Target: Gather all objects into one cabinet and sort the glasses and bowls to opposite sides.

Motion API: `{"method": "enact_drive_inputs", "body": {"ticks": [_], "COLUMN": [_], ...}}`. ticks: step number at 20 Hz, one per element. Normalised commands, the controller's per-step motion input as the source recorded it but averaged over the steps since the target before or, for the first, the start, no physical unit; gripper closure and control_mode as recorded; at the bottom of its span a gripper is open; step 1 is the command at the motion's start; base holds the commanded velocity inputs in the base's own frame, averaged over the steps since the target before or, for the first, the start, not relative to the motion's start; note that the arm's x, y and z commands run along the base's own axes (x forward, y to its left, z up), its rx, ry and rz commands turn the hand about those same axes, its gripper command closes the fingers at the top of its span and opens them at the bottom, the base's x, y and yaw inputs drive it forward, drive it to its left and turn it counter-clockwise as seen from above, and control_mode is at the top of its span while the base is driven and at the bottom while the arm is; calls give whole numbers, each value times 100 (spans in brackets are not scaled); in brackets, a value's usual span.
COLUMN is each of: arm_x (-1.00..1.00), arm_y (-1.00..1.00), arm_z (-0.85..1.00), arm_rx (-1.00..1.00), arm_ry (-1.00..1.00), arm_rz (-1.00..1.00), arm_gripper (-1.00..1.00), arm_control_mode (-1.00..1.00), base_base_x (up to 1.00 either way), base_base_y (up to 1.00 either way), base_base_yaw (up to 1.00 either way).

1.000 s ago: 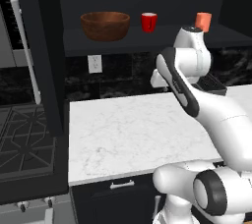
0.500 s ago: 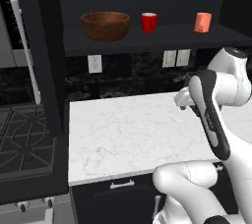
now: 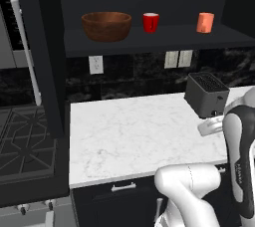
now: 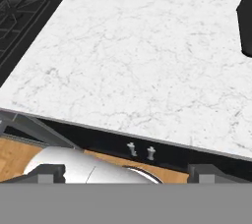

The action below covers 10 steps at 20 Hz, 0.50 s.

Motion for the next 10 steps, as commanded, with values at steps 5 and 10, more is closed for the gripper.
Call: {"method": "enact_drive_inputs", "body": {"ticks": [5,10], "arm_x": [-19,-5], "arm_y": [-12,0], "arm_z": [36,1], "arm_rx": [1,0], "arm_ry": [0,0], "arm_rz": [5,2], "arm_gripper": [-100,-100], "arm_control_mode": [-100,-100], "base_base_x": [0,0], "base_base_y": [0,0], "base_base_yaw": [0,0]}}
